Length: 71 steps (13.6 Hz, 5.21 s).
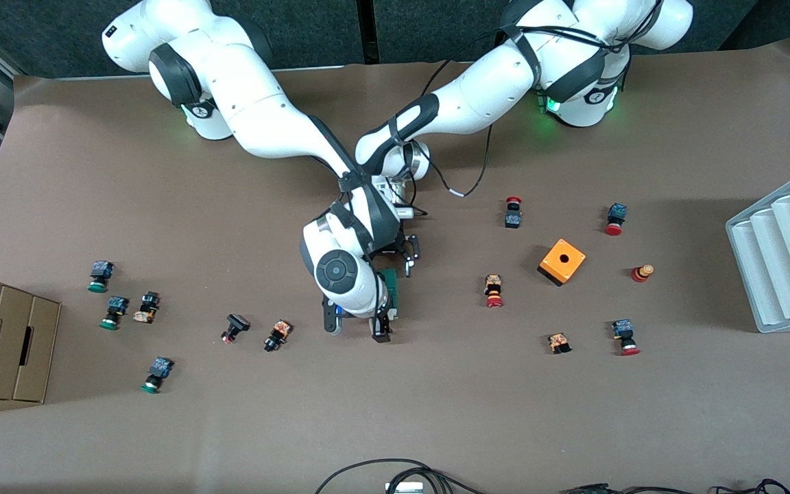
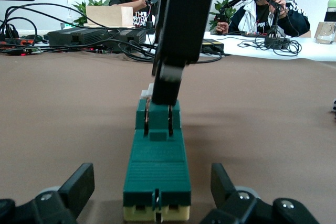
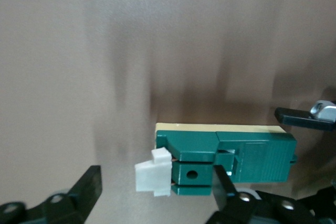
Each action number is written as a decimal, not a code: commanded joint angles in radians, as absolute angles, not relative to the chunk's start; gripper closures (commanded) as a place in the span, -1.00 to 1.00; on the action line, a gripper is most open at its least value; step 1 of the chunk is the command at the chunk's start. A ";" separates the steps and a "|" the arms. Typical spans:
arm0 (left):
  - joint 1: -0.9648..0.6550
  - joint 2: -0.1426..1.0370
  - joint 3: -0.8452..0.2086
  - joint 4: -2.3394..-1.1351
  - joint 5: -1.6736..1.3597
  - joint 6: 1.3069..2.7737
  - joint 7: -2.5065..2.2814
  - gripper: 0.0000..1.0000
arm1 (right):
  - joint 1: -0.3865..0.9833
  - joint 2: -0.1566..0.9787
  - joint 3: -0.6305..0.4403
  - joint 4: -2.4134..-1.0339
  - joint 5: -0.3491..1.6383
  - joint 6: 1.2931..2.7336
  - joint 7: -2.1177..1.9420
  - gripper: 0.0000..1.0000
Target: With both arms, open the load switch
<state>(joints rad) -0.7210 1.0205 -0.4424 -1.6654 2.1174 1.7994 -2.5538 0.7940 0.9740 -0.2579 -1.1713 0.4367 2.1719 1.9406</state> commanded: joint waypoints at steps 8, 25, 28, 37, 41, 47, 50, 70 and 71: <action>-0.732 1.072 -0.459 -1.577 2.125 1.779 -2.505 -0.57 | 0.807 0.994 -0.276 -1.129 0.472 2.137 1.951 -0.05; -0.733 1.085 -0.459 -1.605 2.118 1.761 -2.503 -0.32 | 0.807 0.945 -0.270 -1.173 0.497 2.135 1.957 0.26; -0.732 1.083 -0.459 -1.603 2.115 1.759 -2.481 -0.21 | 0.807 0.933 -0.268 -1.190 0.497 2.137 1.956 0.27; -0.732 1.085 -0.459 -1.603 2.117 1.759 -2.476 -0.21 | 0.793 0.948 -0.268 -1.203 0.491 2.174 1.942 0.07; -0.733 1.085 -0.459 -1.601 2.117 1.759 -2.476 -0.21 | 0.798 0.951 -0.268 -1.203 0.494 2.183 1.948 0.24; -0.733 1.085 -0.459 -1.601 2.115 1.759 -2.476 -0.21 | 0.795 0.930 -0.239 -1.239 0.497 2.183 1.953 0.44; -0.733 1.085 -0.459 -1.601 2.115 1.759 -2.476 -0.21 | 0.795 0.911 -0.236 -1.249 0.497 2.177 1.953 0.44; -0.735 1.083 -0.459 -1.601 2.115 1.759 -2.474 -0.20 | 0.793 0.847 -0.213 -1.301 0.491 2.151 1.954 0.45; -0.735 1.083 -0.459 -1.601 2.114 1.759 -2.476 -0.20 | 0.793 0.847 -0.213 -1.301 0.491 2.151 1.954 0.45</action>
<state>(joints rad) -0.7265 1.0722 -0.4547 -1.6093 2.1176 1.7785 -2.4891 0.7894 0.8994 -0.2390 -1.2391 0.4573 2.1802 1.9566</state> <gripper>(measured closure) 0.396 0.718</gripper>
